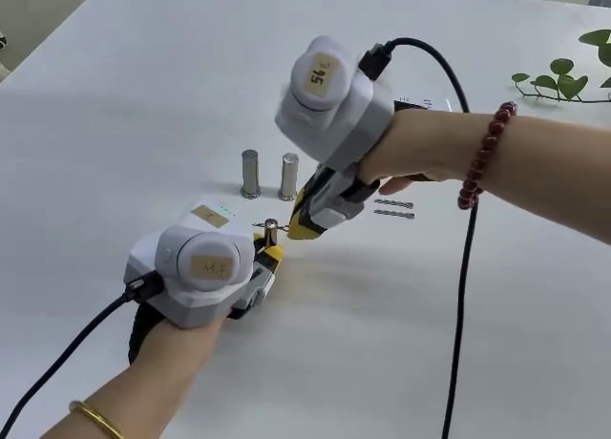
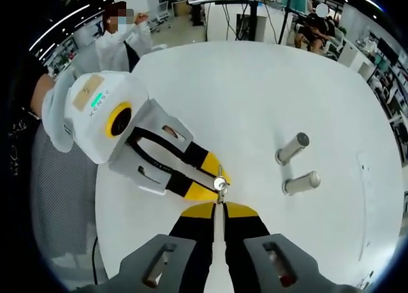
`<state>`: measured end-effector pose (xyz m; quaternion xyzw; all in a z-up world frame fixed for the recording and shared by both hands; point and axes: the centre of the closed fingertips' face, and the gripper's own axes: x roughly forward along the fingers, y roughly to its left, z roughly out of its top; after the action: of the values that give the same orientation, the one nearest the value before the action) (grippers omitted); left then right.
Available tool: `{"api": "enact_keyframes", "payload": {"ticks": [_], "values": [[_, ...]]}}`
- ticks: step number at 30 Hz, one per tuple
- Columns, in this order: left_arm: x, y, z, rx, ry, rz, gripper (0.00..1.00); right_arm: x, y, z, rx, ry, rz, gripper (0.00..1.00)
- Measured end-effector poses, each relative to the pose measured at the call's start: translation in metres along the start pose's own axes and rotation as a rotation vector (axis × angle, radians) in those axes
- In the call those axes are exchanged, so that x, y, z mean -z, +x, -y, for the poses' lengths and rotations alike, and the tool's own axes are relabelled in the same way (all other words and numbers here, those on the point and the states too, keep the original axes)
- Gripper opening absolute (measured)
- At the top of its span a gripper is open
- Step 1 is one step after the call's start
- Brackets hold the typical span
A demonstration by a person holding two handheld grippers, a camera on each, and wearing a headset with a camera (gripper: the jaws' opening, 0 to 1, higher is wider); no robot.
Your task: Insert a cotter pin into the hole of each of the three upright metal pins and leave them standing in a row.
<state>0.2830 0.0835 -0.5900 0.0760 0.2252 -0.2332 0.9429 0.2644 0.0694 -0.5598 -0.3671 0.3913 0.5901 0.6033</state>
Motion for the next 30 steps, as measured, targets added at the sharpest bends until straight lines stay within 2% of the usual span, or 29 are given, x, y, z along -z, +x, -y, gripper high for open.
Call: {"api": "enact_keyframes", "payload": {"ticks": [13,30], "values": [[0.0001,-0.0002,0.0,-0.002,-0.004,0.001,0.06,-0.0039,0.0031,0.0015,0.003,0.003,0.0,0.0],[0.0,-0.0002,-0.001,-0.022,-0.005,0.003,0.06,-0.0015,0.0051,0.0042,0.01,0.02,0.003,0.0]]}}
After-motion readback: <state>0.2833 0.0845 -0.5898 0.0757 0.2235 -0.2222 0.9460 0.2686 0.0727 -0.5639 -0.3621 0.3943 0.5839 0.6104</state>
